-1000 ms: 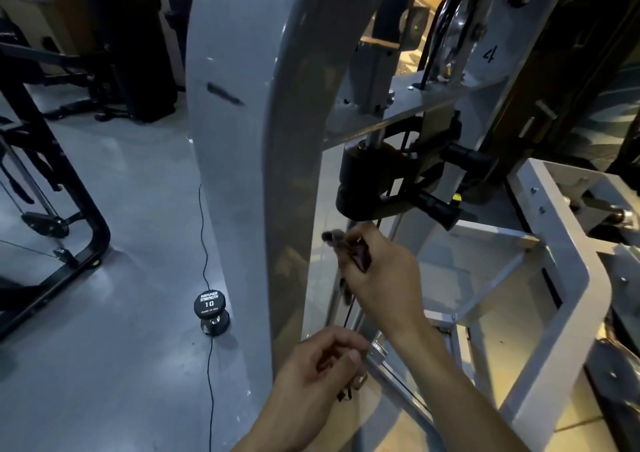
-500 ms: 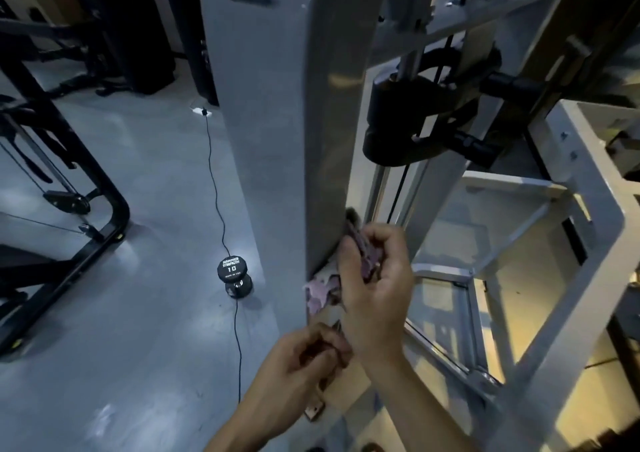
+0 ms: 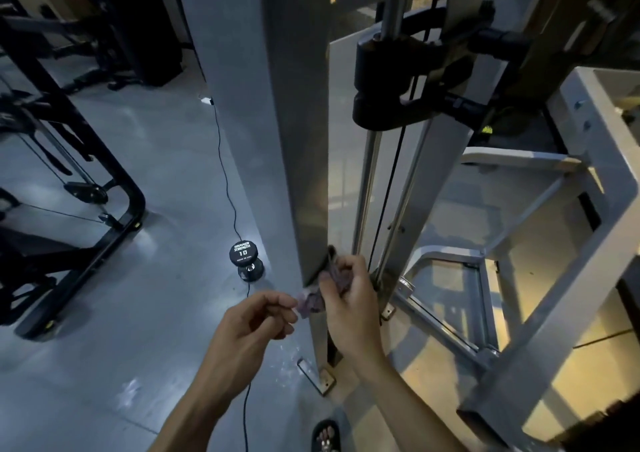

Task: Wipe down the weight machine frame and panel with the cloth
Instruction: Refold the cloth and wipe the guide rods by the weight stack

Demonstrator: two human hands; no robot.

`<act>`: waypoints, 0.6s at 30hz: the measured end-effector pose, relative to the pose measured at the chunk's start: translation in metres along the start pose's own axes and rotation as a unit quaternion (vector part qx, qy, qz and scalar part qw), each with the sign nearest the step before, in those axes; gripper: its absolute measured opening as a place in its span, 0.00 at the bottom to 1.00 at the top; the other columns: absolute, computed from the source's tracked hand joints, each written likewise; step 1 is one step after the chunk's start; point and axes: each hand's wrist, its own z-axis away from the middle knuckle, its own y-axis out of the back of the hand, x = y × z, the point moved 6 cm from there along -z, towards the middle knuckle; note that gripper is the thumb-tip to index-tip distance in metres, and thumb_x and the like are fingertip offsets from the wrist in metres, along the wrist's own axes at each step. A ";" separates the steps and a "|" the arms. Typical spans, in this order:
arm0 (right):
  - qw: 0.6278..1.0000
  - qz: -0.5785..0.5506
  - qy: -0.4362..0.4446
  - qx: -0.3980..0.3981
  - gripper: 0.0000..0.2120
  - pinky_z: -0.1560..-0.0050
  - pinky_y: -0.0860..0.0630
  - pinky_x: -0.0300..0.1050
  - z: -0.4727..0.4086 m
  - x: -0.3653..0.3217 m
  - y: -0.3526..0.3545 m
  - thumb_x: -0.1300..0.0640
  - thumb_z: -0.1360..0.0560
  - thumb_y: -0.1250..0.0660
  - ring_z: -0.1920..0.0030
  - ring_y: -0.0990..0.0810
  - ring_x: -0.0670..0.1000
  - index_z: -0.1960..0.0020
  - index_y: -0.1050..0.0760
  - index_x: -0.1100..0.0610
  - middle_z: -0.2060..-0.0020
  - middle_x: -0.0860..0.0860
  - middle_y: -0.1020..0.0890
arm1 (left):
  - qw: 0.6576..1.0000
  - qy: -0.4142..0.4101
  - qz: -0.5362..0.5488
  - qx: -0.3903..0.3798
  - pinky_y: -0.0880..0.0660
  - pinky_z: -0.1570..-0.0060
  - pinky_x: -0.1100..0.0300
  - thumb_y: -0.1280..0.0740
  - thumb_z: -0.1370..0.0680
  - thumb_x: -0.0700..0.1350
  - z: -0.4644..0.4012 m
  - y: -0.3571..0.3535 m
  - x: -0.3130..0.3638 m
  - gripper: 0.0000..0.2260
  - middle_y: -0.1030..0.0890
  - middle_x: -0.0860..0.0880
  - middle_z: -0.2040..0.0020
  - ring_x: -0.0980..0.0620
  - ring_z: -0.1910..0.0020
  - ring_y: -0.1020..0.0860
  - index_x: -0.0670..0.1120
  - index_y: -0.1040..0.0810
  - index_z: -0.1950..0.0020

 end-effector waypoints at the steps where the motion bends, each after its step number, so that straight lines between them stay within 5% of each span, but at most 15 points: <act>1: 1.000 -0.012 -0.011 -0.005 0.07 0.59 0.22 0.40 0.001 0.001 0.001 0.58 0.18 0.32 0.58 0.16 0.42 0.47 0.29 0.48 0.56 0.39 0.17 | 1.000 0.001 -0.003 0.007 0.21 0.52 0.56 0.40 0.21 0.25 0.004 -0.001 0.002 0.20 0.16 0.42 0.56 0.47 0.58 0.18 0.46 0.15 0.51; 3: 0.998 -0.052 0.031 -0.014 0.06 0.58 0.18 0.44 -0.002 -0.023 -0.003 0.58 0.18 0.33 0.57 0.16 0.45 0.46 0.28 0.49 0.55 0.39 0.18 | 1.000 -0.005 -0.015 0.019 0.21 0.50 0.51 0.40 0.20 0.26 0.010 -0.003 0.005 0.18 0.16 0.43 0.54 0.46 0.57 0.17 0.44 0.16 0.46; 6: 0.992 -0.057 0.108 -0.010 0.06 0.58 0.22 0.35 0.003 -0.052 -0.011 0.60 0.18 0.33 0.58 0.18 0.42 0.43 0.28 0.55 0.58 0.42 0.20 | 0.999 -0.008 -0.042 0.030 0.20 0.47 0.48 0.40 0.20 0.29 0.022 -0.008 0.009 0.16 0.15 0.43 0.51 0.43 0.54 0.17 0.43 0.18 0.41; 12: 0.998 -0.006 -0.049 -0.030 0.04 0.63 0.27 0.31 0.013 0.014 -0.004 0.61 0.18 0.34 0.63 0.20 0.36 0.45 0.28 0.56 0.60 0.46 0.19 | 0.996 0.011 -0.081 0.032 0.21 0.49 0.48 0.40 0.19 0.28 0.049 -0.019 0.003 0.18 0.15 0.45 0.52 0.44 0.56 0.16 0.45 0.18 0.41; 18: 0.995 -0.051 0.089 0.000 0.05 0.59 0.19 0.44 0.003 -0.042 -0.003 0.58 0.18 0.34 0.60 0.18 0.43 0.43 0.28 0.57 0.59 0.44 0.20 | 0.996 -0.002 -0.082 0.038 0.19 0.51 0.49 0.39 0.18 0.30 0.072 -0.028 0.001 0.16 0.15 0.45 0.52 0.45 0.55 0.16 0.47 0.19 0.40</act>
